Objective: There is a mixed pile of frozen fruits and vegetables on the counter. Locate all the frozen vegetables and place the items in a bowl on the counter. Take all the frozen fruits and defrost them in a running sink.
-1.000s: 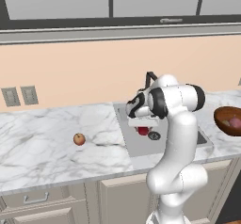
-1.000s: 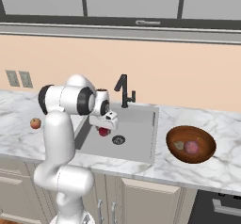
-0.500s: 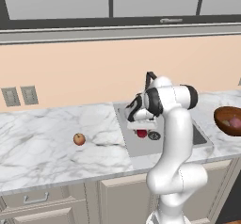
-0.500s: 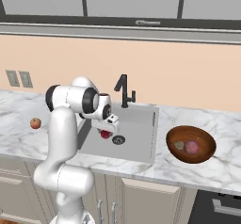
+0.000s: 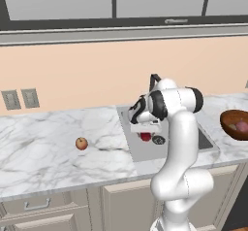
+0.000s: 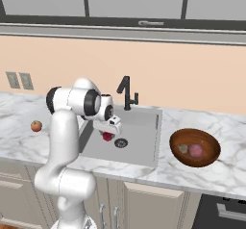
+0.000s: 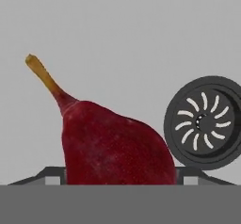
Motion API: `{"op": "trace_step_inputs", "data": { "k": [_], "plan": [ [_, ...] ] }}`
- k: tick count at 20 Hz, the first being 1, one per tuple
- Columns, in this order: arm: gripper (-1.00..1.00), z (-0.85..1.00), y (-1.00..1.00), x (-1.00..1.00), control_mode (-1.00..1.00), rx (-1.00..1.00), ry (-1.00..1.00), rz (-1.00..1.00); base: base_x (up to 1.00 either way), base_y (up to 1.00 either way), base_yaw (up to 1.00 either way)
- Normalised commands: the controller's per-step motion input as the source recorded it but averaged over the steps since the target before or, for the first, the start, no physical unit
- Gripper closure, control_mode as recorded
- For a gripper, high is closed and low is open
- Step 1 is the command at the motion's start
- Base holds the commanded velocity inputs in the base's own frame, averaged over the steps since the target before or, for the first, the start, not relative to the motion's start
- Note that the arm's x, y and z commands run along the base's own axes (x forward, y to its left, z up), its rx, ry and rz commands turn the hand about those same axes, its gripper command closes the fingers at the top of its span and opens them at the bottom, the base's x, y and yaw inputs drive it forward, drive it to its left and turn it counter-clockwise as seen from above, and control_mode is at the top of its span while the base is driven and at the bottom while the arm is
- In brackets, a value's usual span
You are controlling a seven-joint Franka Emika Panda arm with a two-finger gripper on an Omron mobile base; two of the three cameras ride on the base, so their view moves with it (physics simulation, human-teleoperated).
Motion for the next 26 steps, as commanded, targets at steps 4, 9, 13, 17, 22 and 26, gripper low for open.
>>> {"op": "trace_step_inputs", "data": {
  "k": [4, 9, 13, 17, 22, 26],
  "plan": [
    [-1.00, 0.47, 0.05, -0.06, -1.00, 0.01, 0.00, 0.00, 0.00, 0.00, 0.00],
    [-1.00, 0.42, 0.12, -0.11, -1.00, 0.01, -0.02, -0.01, 0.00, 0.00, 0.00],
    [-1.00, 0.43, 0.16, -0.16, -1.00, 0.03, -0.03, -0.01, 0.00, 0.00, 0.00],
    [-1.00, 0.59, 0.13, -0.13, -1.00, 0.00, -0.02, 0.00, 0.00, 0.00, 0.00],
    [-1.00, 0.46, 0.19, -0.16, -1.00, 0.01, -0.03, 0.00, 0.00, 0.00, 0.00],
    [-1.00, 0.38, 0.18, -0.13, -1.00, 0.02, -0.02, 0.00, 0.00, 0.00, 0.00]
  ]
}}
